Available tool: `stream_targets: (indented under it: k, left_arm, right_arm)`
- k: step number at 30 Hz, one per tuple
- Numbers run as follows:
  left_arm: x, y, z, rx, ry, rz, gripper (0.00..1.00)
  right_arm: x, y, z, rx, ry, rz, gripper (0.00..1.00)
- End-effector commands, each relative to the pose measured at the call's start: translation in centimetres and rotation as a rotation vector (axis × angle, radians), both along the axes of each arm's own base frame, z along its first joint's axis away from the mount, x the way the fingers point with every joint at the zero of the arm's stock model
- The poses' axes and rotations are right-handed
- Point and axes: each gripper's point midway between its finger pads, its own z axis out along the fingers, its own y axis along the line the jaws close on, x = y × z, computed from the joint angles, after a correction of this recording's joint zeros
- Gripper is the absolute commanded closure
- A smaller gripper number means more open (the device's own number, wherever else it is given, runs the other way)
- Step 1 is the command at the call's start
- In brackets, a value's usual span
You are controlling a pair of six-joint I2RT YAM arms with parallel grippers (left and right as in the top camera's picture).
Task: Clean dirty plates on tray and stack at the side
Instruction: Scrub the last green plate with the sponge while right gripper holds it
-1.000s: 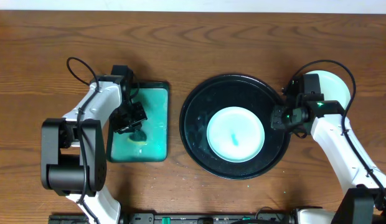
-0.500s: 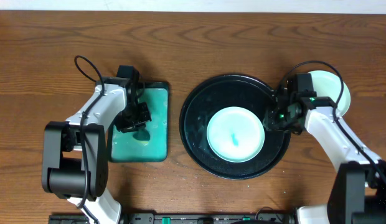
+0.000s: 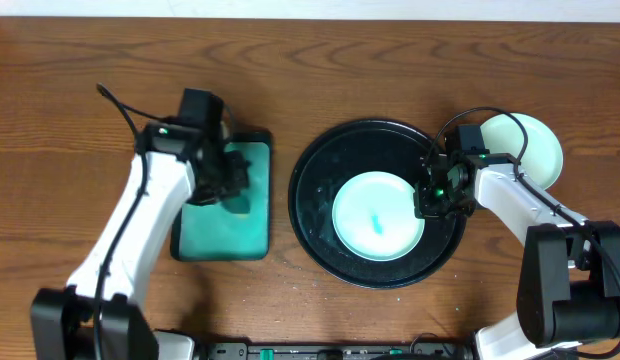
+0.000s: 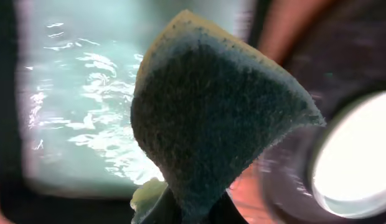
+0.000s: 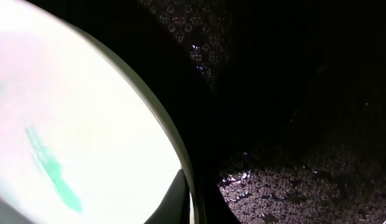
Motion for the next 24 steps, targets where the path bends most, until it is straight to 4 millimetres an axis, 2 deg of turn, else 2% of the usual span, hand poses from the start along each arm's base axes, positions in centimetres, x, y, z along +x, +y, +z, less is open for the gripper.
stream_targets:
  k: [1, 10, 14, 16, 19, 22, 24]
  left_arm:
    - [0.1, -4.4, 0.6, -0.117, -0.002, 0.007, 0.93]
    - [1.4, -18.1, -1.5, -0.312, -0.104, -0.087, 0.93]
    - [1.2, -22.7, -3.7, -0.363, -0.111, -0.116, 0.93]
    - [0.7, -23.8, -5.4, -0.356, -0.089, -0.13, 0.93]
    - [-0.1, -24.1, -8.8, -0.31, -0.032, -0.139, 0.92]
    - [-0.5, -23.4, -12.1, -0.263, 0.028, -0.129, 0.93]
    - [-1.1, -22.1, -13.7, -0.211, 0.081, -0.114, 0.93]
  right_arm:
    - [-0.8, -0.1, -1.3, -0.02, 0.054, -0.032, 0.99]
    - [-1.1, 0.5, -1.3, -0.02, 0.057, -0.012, 0.99]
    - [-1.2, 0.9, -1.3, -0.021, 0.059, 0.003, 0.99]
    - [-1.3, 1.0, -1.3, -0.021, 0.061, 0.006, 0.99]
    - [-1.4, 1.1, -1.3, -0.022, 0.062, 0.01, 0.99]
    - [-1.4, 1.2, -1.3, -0.022, 0.062, 0.016, 0.99]
    - [-1.5, 1.3, -1.3, -0.023, 0.065, 0.018, 0.99]
